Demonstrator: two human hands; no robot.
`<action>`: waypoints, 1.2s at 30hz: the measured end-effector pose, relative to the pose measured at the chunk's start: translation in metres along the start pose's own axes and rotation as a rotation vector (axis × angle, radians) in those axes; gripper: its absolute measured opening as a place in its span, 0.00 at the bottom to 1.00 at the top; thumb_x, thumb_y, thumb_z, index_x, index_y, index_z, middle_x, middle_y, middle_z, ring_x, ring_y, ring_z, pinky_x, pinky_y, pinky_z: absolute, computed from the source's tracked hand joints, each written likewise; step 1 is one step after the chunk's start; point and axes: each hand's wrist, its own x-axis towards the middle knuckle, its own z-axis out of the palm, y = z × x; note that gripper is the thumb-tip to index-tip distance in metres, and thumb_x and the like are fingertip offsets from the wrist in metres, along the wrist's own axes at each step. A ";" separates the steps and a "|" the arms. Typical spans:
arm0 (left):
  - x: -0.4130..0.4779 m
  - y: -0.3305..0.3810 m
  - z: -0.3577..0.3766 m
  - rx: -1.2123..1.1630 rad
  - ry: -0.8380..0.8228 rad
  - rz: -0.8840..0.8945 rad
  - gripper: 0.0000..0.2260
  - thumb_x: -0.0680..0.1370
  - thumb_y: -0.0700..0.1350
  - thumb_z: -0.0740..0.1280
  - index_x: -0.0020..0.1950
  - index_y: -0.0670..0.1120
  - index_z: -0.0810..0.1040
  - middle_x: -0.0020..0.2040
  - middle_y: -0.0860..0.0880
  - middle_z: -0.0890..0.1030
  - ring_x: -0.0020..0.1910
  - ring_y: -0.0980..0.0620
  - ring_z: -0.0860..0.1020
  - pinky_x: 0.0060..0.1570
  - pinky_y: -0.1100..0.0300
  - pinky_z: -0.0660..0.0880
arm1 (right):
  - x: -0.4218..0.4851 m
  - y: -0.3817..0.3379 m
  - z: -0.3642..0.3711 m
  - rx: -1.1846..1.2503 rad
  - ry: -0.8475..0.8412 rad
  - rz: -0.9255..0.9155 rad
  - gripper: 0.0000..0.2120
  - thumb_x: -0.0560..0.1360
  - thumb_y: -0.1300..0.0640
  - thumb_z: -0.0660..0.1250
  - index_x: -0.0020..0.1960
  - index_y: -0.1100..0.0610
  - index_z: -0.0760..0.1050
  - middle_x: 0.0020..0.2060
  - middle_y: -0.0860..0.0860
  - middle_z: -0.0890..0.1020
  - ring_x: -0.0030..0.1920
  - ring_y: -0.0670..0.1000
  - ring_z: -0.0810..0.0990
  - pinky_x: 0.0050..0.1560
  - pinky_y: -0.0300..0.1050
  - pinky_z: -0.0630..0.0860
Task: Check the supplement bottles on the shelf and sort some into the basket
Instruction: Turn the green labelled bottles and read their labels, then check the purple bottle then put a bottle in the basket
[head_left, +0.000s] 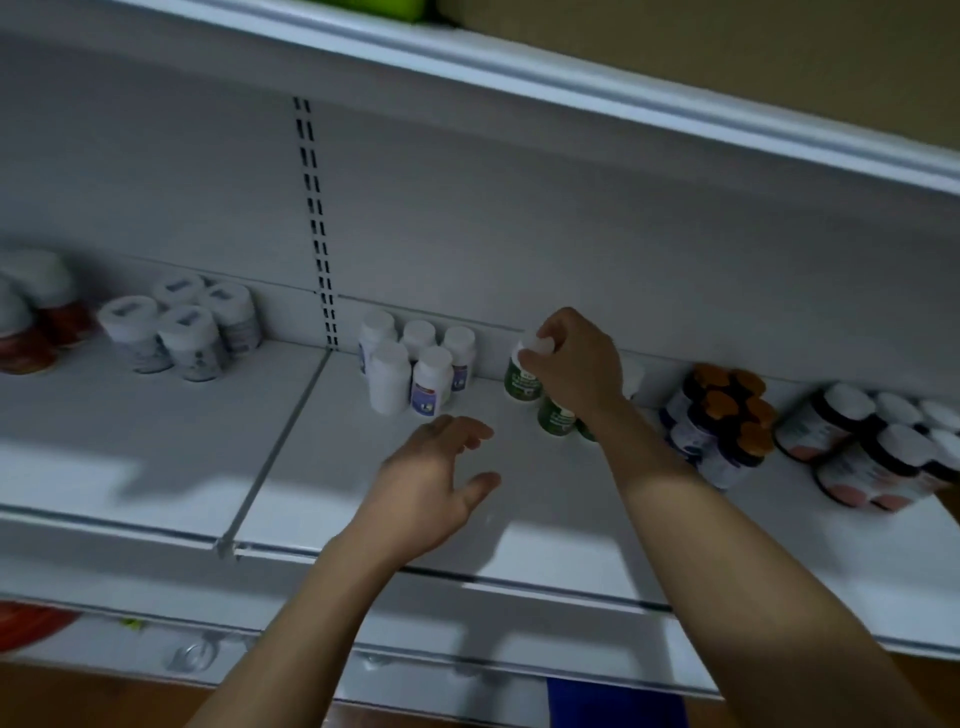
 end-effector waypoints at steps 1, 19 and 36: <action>0.002 -0.004 -0.002 0.012 -0.009 0.000 0.19 0.75 0.52 0.71 0.64 0.53 0.75 0.56 0.55 0.77 0.56 0.54 0.75 0.54 0.55 0.75 | 0.008 0.001 0.005 -0.050 -0.009 0.014 0.11 0.70 0.52 0.72 0.47 0.51 0.71 0.48 0.52 0.80 0.50 0.55 0.77 0.48 0.46 0.71; 0.035 -0.010 -0.012 0.320 -0.252 0.101 0.22 0.78 0.51 0.66 0.71 0.53 0.67 0.65 0.52 0.72 0.65 0.50 0.69 0.62 0.54 0.67 | 0.026 0.035 0.038 -0.571 0.101 0.084 0.15 0.73 0.50 0.68 0.58 0.53 0.75 0.58 0.58 0.75 0.59 0.61 0.69 0.59 0.52 0.63; 0.045 0.051 0.046 0.182 -0.259 0.190 0.20 0.79 0.52 0.65 0.70 0.53 0.68 0.67 0.52 0.72 0.65 0.49 0.68 0.61 0.56 0.65 | -0.089 0.091 -0.024 -0.068 0.306 0.099 0.14 0.70 0.51 0.72 0.54 0.54 0.80 0.54 0.55 0.80 0.58 0.59 0.76 0.59 0.55 0.72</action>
